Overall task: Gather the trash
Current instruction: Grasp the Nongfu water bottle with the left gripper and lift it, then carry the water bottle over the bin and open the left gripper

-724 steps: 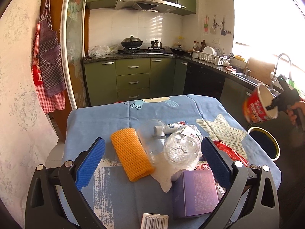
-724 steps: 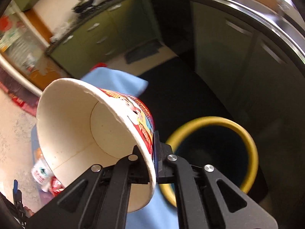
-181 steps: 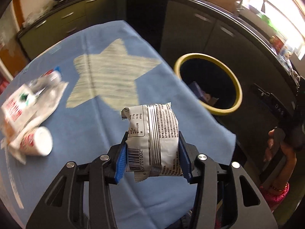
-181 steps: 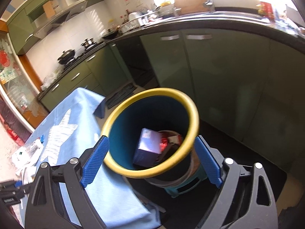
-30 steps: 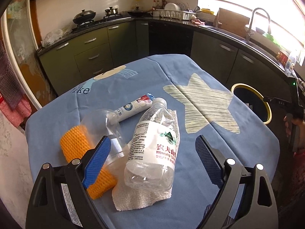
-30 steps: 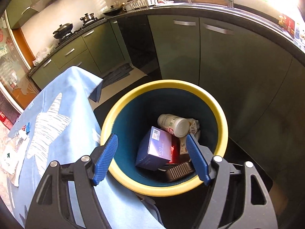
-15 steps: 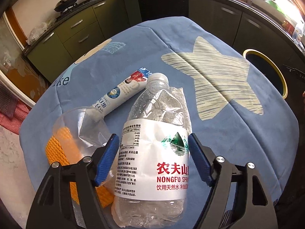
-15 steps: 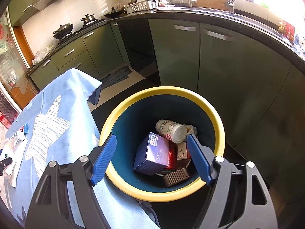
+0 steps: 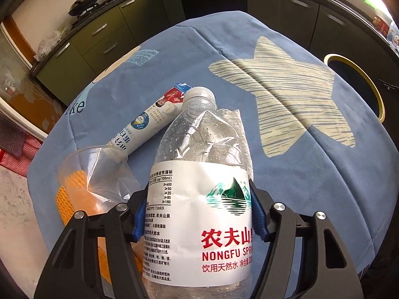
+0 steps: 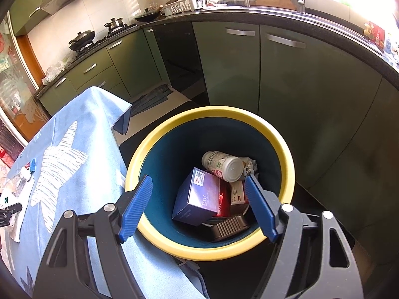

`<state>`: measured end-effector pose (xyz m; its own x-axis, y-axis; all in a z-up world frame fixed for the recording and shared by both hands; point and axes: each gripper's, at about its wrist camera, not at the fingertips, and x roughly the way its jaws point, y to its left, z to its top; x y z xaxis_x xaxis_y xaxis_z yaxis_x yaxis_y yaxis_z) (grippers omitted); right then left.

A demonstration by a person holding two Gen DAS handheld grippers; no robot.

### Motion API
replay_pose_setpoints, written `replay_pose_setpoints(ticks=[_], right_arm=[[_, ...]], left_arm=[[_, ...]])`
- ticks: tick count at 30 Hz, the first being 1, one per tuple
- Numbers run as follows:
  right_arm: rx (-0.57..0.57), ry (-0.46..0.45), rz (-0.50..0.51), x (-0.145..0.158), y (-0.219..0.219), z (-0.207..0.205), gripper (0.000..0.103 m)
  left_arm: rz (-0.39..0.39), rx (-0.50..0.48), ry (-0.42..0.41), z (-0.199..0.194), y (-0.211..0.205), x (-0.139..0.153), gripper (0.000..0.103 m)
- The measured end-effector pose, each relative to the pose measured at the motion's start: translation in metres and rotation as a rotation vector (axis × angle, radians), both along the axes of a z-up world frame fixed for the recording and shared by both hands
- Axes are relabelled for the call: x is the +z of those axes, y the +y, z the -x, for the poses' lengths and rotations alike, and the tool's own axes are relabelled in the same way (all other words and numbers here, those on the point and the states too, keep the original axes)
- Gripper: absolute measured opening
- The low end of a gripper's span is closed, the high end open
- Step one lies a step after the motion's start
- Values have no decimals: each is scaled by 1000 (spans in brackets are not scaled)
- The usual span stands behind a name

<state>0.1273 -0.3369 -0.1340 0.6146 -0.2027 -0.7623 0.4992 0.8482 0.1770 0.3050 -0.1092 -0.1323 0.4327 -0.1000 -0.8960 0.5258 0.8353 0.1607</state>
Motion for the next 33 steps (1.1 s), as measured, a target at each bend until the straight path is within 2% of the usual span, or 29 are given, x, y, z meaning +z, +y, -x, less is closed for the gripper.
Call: replay_pose_setpoints(ticks=[9,15,19,25,28,33], right_arm=[[-7,-18,12,8,-1,14,72],[-43,-47,35,24,-11,37,72],[-80,-59,39,28,-25,57,72],[-143,-60,22,22,-55,89,72],[-173,-60,14,19,-71,104,72],[-210,-63,-4,13,-92,122,72]], left_arm=[[33,-37,-62,22,-12,35,64],[73,-126,-71,48,-48,57,64],[109,-229,-66,66,-94,69,64],[151,-385,-51,81,-185,77,64],[167,-448,-18,82,-236,72,64],[164,-496,30,69,-313,50,64]])
